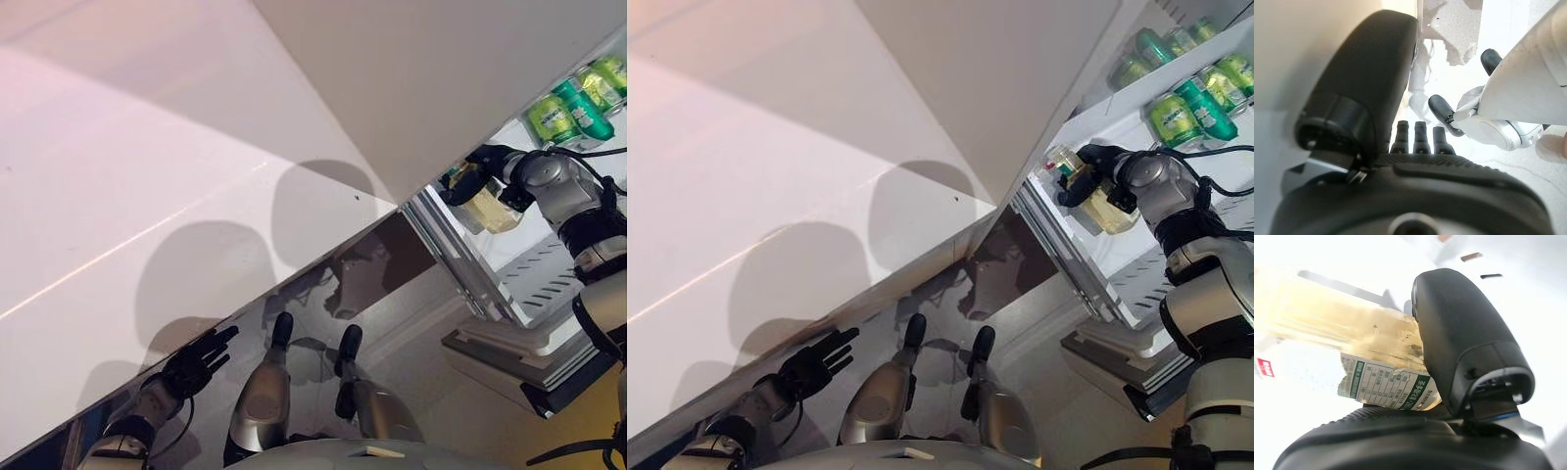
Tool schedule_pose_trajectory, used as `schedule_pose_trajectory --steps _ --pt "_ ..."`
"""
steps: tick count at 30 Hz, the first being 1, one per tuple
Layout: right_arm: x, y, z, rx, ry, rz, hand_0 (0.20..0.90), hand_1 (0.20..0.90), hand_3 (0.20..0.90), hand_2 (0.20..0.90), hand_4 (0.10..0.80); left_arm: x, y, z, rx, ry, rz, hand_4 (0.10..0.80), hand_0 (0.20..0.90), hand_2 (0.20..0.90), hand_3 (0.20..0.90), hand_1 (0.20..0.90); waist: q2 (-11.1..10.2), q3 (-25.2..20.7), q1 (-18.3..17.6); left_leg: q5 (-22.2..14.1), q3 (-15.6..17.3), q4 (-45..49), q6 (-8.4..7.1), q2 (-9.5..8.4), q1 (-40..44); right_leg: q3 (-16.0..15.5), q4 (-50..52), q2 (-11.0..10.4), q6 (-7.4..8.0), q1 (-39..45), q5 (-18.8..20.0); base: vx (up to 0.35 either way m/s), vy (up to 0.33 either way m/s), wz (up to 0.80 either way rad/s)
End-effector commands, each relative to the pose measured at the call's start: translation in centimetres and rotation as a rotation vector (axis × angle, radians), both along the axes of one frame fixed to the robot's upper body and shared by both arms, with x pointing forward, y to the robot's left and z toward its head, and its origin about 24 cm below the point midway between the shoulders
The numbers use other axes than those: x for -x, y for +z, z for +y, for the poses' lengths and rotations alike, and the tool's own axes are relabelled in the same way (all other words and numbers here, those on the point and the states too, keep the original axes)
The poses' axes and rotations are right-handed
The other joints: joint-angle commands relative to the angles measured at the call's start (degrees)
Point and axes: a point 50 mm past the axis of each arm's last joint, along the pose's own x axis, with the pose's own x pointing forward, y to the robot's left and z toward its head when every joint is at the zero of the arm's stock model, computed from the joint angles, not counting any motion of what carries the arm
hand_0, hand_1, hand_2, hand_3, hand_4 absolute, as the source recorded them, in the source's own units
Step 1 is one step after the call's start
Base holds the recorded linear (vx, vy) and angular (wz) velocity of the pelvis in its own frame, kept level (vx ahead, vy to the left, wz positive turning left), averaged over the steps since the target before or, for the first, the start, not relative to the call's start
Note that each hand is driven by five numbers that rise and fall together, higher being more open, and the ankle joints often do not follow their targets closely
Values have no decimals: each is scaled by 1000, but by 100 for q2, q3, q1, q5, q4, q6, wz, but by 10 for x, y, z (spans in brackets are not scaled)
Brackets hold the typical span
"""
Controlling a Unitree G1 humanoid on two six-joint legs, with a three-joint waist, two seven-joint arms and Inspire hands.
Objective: Put drinks into fridge and close the fridge
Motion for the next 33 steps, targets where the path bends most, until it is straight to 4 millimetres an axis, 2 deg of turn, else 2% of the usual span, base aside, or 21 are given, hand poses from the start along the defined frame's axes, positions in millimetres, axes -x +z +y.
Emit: schedule_pose_trajectory --steps 1,7,8,9,10,11,24,28,33 --pt "-9 94 6 102 -10 -221 300 300 200 300 100 4 6 13 -49 -65 8 800 900 900 900 900 -2 -89 87 -134 47 18 189 -334 -490 -250 400 -134 333 -189 -269 -13 34 5" --pt "-7 83 -2 83 -45 -169 305 305 205 305 105 3 7 13 -48 -95 4 800 900 900 900 900 11 -66 109 -129 48 26 190 -344 -507 -272 434 -146 335 -224 -282 0 8 3" --pt "-6 81 -4 84 -49 -158 427 427 348 427 248 3 7 14 -49 -97 4 800 900 900 900 900 8 -67 106 -131 57 32 190 -342 -508 -269 445 -145 332 -231 -285 0 0 0" --pt "-6 80 -5 85 -54 -149 476 476 406 476 306 3 7 14 -48 -103 2 800 900 900 900 900 6 -64 104 -136 66 38 191 -339 -504 -275 451 -149 332 -230 -285 0 0 0" --pt "-6 79 -5 83 -54 -147 604 604 554 604 454 4 7 13 -48 -104 2 800 900 900 900 900 4 -65 102 -137 69 35 191 -338 -496 -275 450 -149 333 -227 -285 0 0 0" --pt "-6 79 -6 83 -53 -145 900 900 900 900 800 4 7 13 -48 -108 2 800 900 900 900 900 3 -67 99 -138 74 32 191 -337 -485 -276 449 -150 334 -220 -283 0 0 0" --pt "-1 72 -16 51 -77 -107 900 900 900 900 800 12 2 12 -60 -122 25 800 900 900 900 900 -32 -199 59 -164 182 -48 180 -282 -271 -265 400 -158 363 -71 -261 0 0 0" --pt "2 73 -21 5 -78 -138 900 900 900 900 800 19 0 17 -76 -134 62 800 900 900 900 900 -60 -308 2 -187 217 -103 181 -263 -143 -229 363 -141 371 23 -266 0 0 0" --pt "11 84 -29 -83 -56 -236 900 900 900 900 800 40 -9 20 -92 -175 133 800 900 900 900 900 -110 -601 -171 -236 312 -172 169 -233 103 -185 281 -141 407 219 -260 27 13 -4"
